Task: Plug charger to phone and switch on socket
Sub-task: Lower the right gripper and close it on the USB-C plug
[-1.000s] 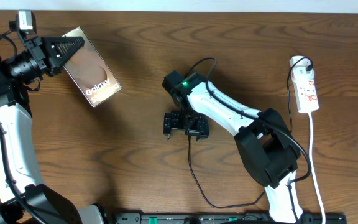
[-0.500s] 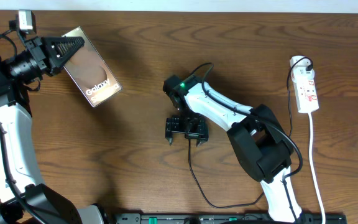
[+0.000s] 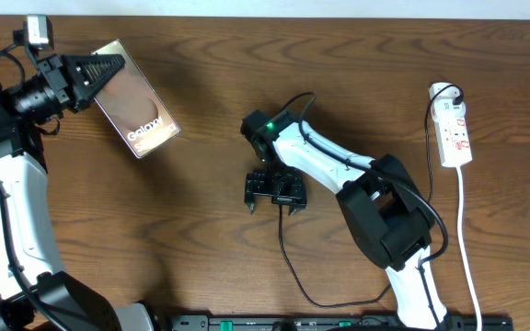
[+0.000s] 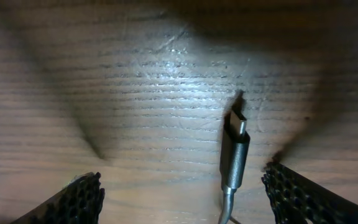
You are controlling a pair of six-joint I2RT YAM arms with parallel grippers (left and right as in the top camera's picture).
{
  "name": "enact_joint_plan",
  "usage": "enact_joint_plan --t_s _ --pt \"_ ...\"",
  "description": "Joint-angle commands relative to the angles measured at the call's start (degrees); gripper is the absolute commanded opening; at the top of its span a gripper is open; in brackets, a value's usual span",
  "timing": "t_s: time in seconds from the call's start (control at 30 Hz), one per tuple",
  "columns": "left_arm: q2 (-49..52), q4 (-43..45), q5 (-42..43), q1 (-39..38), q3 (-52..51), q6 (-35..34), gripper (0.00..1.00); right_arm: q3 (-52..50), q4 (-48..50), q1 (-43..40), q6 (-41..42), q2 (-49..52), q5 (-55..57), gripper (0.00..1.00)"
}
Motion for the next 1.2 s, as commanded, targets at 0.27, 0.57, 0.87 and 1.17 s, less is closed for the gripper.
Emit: enact_joint_plan --t_s 0.27,0.57,0.87,1.17 --pt "-0.4 0.3 1.8 0.2 0.3 1.0 0.08 -0.6 2.1 -1.5 -0.3 3.2 6.0 0.66" --pt "-0.4 0.3 1.8 0.2 0.3 0.9 0.08 -0.6 2.1 -1.5 -0.3 3.2 6.0 0.29" --pt "-0.4 0.3 1.8 0.2 0.3 1.0 0.08 -0.6 2.0 -1.3 -0.3 3.2 5.9 0.23" --pt "-0.4 0.3 1.8 0.2 0.3 0.9 0.08 -0.6 1.9 -1.3 -0.3 3.2 5.9 0.16"
